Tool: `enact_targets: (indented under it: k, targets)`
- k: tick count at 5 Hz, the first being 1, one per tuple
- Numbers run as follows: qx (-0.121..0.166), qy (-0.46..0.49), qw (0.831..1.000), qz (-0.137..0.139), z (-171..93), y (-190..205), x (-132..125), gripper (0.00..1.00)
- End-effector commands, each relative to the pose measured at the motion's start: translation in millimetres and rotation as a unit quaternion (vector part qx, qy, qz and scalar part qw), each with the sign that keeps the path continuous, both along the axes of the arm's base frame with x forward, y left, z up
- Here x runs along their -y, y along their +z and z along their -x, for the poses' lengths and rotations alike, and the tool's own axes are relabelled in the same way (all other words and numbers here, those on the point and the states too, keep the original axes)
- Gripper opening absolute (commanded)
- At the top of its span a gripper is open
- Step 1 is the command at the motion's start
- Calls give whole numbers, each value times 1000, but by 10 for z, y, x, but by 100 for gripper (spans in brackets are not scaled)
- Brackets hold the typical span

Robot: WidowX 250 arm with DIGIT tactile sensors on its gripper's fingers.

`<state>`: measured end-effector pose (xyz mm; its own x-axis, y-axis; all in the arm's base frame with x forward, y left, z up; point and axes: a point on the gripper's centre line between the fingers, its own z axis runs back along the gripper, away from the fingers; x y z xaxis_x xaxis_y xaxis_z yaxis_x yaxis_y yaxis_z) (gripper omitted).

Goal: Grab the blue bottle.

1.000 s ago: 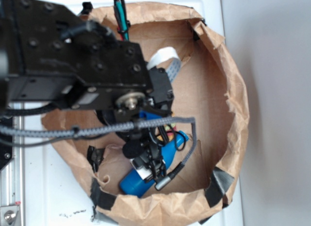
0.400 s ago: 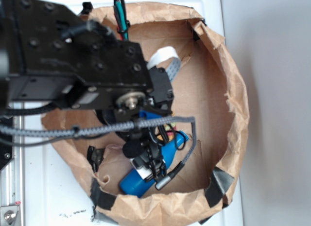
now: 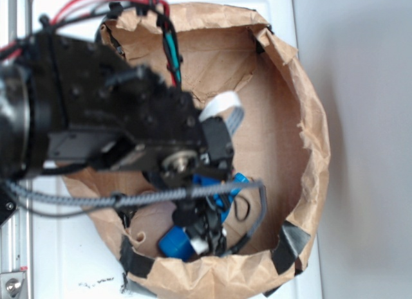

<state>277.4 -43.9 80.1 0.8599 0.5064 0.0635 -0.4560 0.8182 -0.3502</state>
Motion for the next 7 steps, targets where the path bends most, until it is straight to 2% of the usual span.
enact_targets:
  k: [1,2,3,4,5,6,7]
  targets:
    - [12,-29,999,41,-27,22,221,100]
    - [0,-23,999,43,-64,-65,336,100]
    - [-16,-38,999,-13,-24,-245,456,100]
    - [-12,-33,998,-55,-9,-258,470,100]
    - [-7,-25,998,-58,-41,-218,383,0]
    - [9,1,999,-42,-125,2,140,0]
    - [19,50,998,19,-210,264,-161,0]
